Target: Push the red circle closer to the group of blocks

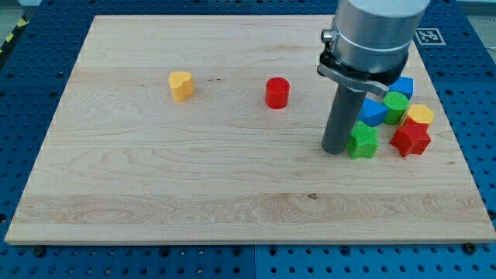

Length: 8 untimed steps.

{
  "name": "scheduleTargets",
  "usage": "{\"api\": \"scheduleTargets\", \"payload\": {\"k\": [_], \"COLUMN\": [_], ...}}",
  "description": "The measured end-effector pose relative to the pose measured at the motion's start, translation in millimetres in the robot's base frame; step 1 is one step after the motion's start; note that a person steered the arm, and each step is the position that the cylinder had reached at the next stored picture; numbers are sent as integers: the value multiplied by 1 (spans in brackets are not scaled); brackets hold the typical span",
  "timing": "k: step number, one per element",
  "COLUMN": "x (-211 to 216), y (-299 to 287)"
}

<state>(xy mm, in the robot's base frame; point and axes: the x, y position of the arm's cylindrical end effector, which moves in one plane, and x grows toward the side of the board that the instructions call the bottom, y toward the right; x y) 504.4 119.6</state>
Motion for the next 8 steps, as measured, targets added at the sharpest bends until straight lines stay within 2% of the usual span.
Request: {"api": "scheduleTargets", "payload": {"k": [2,3,5,6,8], "x": [5,8,41,27,-59], "y": [57,58,-36,-76,-115]}}
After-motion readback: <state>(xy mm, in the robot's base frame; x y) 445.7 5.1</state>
